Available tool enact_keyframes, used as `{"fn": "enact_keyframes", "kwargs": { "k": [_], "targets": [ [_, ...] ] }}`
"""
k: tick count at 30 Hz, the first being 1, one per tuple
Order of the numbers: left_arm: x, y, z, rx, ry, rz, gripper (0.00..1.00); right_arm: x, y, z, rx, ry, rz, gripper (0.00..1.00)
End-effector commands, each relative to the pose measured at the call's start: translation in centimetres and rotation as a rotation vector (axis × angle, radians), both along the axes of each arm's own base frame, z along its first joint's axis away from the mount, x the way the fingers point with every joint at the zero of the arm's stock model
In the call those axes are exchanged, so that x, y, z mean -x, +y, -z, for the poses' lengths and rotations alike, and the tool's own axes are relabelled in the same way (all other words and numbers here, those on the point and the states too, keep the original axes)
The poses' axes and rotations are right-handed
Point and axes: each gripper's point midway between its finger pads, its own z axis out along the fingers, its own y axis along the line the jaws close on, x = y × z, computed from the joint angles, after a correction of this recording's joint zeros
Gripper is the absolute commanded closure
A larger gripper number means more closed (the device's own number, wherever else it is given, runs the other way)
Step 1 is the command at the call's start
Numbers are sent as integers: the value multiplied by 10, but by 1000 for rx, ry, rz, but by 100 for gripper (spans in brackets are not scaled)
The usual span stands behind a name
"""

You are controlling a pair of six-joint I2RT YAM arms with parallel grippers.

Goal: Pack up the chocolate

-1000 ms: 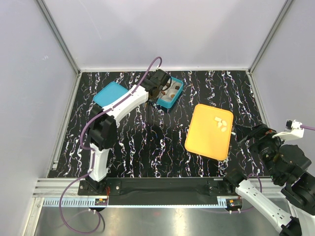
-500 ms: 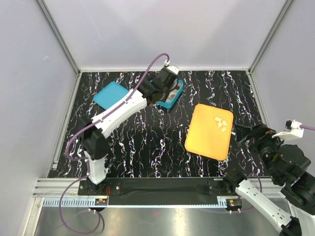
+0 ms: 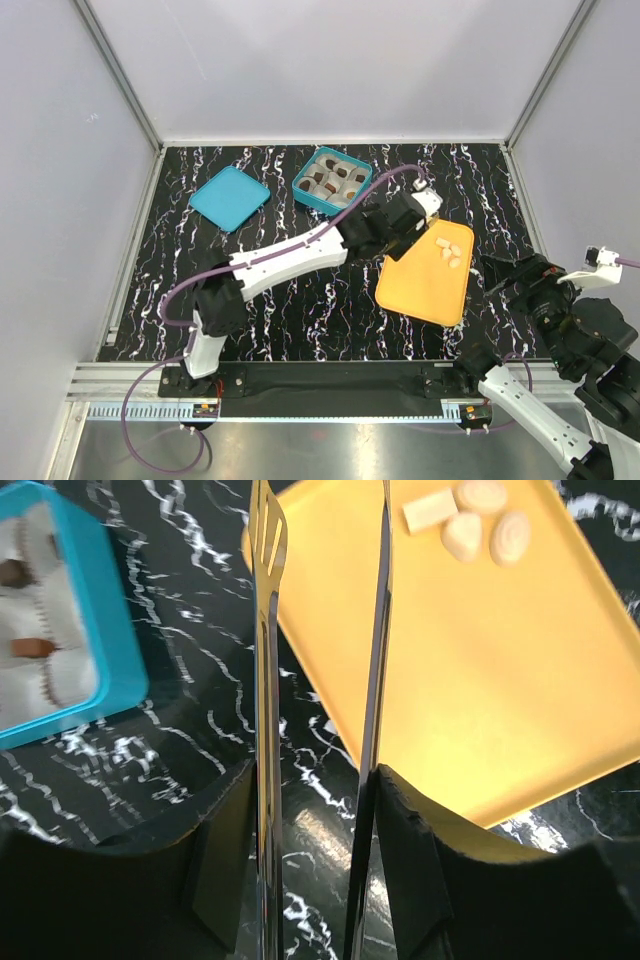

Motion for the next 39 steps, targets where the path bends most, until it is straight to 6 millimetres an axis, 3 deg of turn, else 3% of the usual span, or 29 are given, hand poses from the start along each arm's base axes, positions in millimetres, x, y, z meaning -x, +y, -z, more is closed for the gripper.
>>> {"fn": "enact_keyframes", "kwargs": {
  "k": [1, 9, 20, 39],
  "targets": [
    [0, -28, 9, 54, -23, 72, 47, 6, -11, -11, -23, -35, 33, 0],
    [-3, -43, 54, -8, -16, 155, 47, 7, -16, -10, -14, -38, 51, 0],
    [-8, -54, 98, -83, -13, 200, 46, 3, -15, -10, 6, -37, 56, 0],
    [-8, -72, 103, -54, -16, 262, 47, -5, -12, -3, 36, -26, 62, 0]
  ]
}}
